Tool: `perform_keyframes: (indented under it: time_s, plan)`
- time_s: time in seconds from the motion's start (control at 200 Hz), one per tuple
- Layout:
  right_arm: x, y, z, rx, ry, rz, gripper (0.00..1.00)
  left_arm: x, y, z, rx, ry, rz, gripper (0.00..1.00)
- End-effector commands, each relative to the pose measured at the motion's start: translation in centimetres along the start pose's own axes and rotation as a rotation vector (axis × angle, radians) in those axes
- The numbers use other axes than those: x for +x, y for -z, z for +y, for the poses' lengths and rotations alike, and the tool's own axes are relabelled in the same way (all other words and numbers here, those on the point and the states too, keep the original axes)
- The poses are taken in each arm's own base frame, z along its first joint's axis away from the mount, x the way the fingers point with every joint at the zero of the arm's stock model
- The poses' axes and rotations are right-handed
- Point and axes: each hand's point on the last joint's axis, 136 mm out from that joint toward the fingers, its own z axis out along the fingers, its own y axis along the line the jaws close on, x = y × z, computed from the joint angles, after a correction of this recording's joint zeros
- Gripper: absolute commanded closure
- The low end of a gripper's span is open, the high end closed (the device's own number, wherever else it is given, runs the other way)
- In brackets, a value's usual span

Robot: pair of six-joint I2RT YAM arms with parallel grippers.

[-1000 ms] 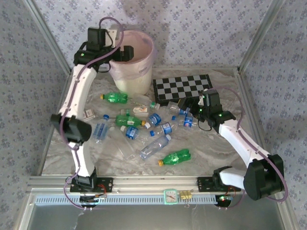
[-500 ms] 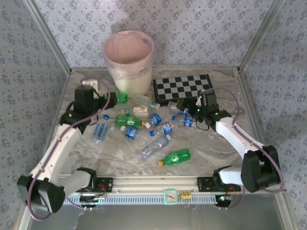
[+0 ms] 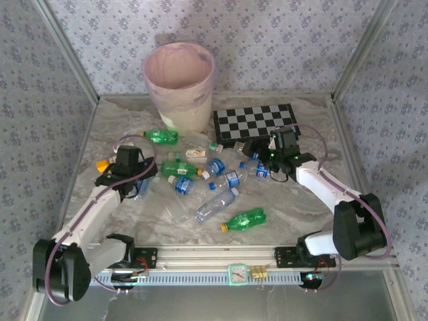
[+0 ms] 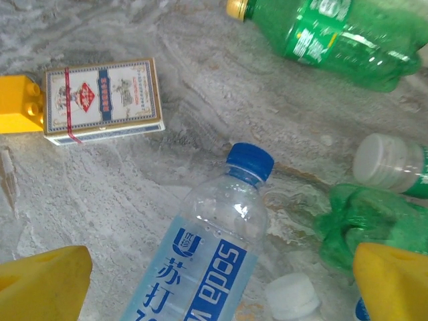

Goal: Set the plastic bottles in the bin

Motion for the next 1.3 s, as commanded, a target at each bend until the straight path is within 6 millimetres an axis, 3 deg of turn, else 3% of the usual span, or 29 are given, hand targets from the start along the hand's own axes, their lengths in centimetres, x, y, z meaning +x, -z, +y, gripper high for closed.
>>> perform_keyframes:
  time_s: [0.0, 0.275, 0.525, 0.81, 1.294]
  plan:
    - [-0.7, 0.2, 1.1, -0.016, 0.010, -0.008, 0.00, 0.4, -1.2, 0.4, -0.036, 0.012, 0.026, 0.00]
    - [-0.5, 0.4, 1.0, -0.003, 0.015, -0.008, 0.00, 2.7, -3.6, 0.3, -0.044, 0.005, 0.114, 0.00]
    - [-0.4, 0.8, 0.6, 0.011, 0.017, -0.018, 0.00, 3.6, -5.1, 1.2, -0.059, 0.054, 0.188, 0.00]
    - [-0.3, 0.7, 0.3, 0.021, 0.014, -0.018, 0.00, 5.0, -6.3, 0.6, -0.041, 0.055, 0.262, 0.01]
    - [-0.4, 0.9, 0.1, 0.026, 0.011, -0.023, 0.00, 4.8, -6.5, 0.6, -0.037, 0.055, 0.260, 0.30]
